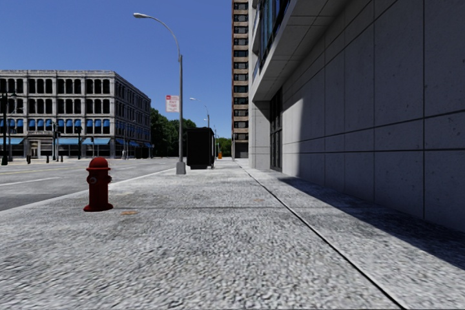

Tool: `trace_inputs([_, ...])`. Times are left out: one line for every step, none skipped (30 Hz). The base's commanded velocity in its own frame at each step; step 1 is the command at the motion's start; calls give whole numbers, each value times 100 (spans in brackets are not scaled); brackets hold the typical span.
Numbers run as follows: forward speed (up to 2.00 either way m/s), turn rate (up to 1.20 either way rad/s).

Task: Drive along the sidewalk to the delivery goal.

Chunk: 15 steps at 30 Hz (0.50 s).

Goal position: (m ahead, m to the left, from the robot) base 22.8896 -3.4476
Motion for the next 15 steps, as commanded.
trace_inputs([200, 0])
trace_inputs([200, 0])
trace_inputs([200, 0])
trace_inputs([200, 0])
trace_inputs([200, 0])
trace_inputs([200, 0])
trace_inputs([200, 0])
trace_inputs([200, 0])
trace_inputs([200, 0])
trace_inputs([200, 0])
trace_inputs([200, 0])
trace_inputs([200, 0])
trace_inputs([200, 0])
trace_inputs([200, 0])
trace_inputs([200, 0])
